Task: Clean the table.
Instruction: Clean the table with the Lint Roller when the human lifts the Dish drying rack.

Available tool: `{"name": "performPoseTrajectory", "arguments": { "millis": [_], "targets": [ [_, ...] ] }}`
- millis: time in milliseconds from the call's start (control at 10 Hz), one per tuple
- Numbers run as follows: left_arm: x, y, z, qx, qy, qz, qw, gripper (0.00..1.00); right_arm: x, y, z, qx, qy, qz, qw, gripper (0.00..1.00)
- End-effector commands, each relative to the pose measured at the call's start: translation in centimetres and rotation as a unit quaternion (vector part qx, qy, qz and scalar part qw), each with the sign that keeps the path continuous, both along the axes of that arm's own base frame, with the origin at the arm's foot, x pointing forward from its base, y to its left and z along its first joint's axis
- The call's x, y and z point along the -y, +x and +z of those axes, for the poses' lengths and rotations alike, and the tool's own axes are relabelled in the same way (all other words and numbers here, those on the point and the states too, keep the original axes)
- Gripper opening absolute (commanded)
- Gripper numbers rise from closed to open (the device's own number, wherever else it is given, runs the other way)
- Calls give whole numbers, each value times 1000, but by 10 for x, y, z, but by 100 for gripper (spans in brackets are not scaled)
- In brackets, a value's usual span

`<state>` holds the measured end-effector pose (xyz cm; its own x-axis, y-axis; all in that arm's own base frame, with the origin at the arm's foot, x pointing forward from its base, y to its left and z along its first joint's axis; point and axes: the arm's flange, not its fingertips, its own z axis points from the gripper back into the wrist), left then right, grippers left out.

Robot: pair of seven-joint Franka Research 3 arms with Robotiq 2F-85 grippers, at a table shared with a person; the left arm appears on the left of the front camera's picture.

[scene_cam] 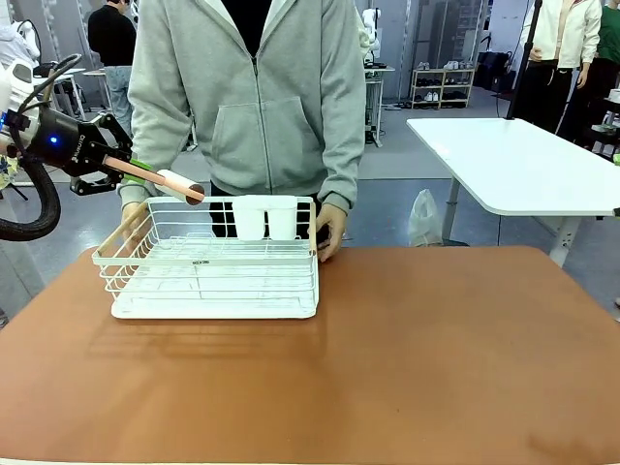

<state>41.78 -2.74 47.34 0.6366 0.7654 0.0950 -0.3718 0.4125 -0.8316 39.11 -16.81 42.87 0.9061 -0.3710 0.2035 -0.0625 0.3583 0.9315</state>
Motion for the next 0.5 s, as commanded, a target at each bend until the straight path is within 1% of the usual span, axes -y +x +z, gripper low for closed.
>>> {"name": "performPoseTrajectory", "arguments": {
  "millis": [0,400],
  "targets": [
    [2,0,3,-1,-4,6,1000,0,0,-1,2,4,3,0,1000,100],
    [2,0,3,-1,-4,6,1000,0,0,-1,2,4,3,0,1000,100]
  ]
}}
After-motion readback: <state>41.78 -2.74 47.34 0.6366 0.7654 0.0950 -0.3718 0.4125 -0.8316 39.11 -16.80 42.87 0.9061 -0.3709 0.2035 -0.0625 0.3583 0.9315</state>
